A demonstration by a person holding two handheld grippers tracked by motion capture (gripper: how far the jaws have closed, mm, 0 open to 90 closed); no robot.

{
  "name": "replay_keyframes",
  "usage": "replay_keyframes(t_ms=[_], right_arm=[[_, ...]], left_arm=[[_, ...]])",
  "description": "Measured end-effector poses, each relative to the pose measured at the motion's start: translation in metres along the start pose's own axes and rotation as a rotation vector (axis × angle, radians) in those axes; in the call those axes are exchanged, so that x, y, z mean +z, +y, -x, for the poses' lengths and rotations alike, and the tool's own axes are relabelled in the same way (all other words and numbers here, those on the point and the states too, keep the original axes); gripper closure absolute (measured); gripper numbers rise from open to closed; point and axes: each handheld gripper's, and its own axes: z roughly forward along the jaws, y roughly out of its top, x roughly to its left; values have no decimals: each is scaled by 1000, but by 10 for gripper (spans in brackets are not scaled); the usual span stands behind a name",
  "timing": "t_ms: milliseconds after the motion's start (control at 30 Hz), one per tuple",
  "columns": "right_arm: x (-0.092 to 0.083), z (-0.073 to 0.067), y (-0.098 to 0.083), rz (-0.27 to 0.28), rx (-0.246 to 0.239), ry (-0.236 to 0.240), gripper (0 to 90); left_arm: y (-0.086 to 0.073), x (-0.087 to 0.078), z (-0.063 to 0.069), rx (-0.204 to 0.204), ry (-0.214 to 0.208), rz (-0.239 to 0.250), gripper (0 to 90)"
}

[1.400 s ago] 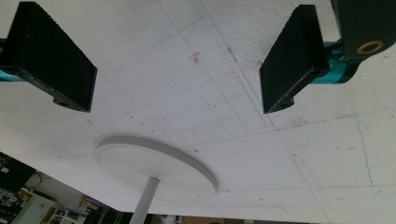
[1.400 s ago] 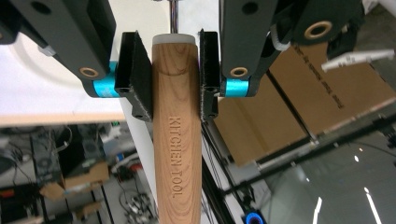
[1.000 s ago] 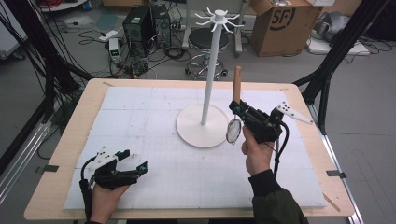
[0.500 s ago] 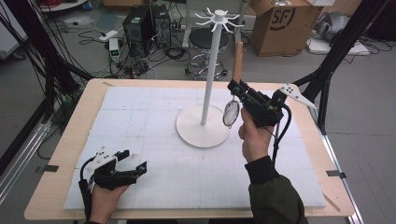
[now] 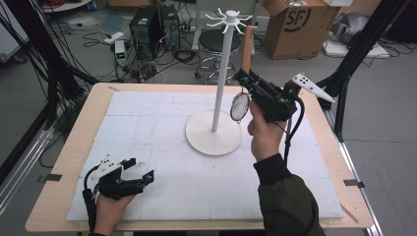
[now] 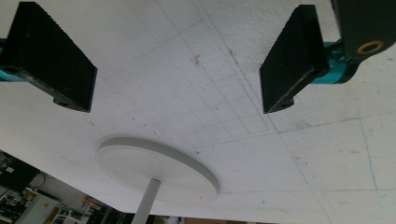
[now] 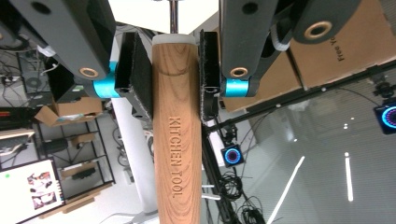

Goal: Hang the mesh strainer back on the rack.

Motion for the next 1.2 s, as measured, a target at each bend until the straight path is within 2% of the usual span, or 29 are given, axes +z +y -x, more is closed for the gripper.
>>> replay_keyframes(t_ms=[67,400,633,767,967,1200], right_arm=[[1,0,0,-14,0,-1,686],[5,2,0,-17,-7,-44,686],[11,5,2,-29,1,-36,685],[15,5,0,-38,-15,-55,685],[17,6,-3,-58,-13,-55,684],[18,7,-4,-63,-14,-79,682]], left_arm=[[0,0,0,-4,-3,2,117],[0,0,0,-7,0,5,117],[0,-1,-1,-7,0,4,117],[0,-1,-1,-16,1,8,117],[0,-1,-1,-11,-4,8,117],[1,-1,0,-10,-5,6,117]])
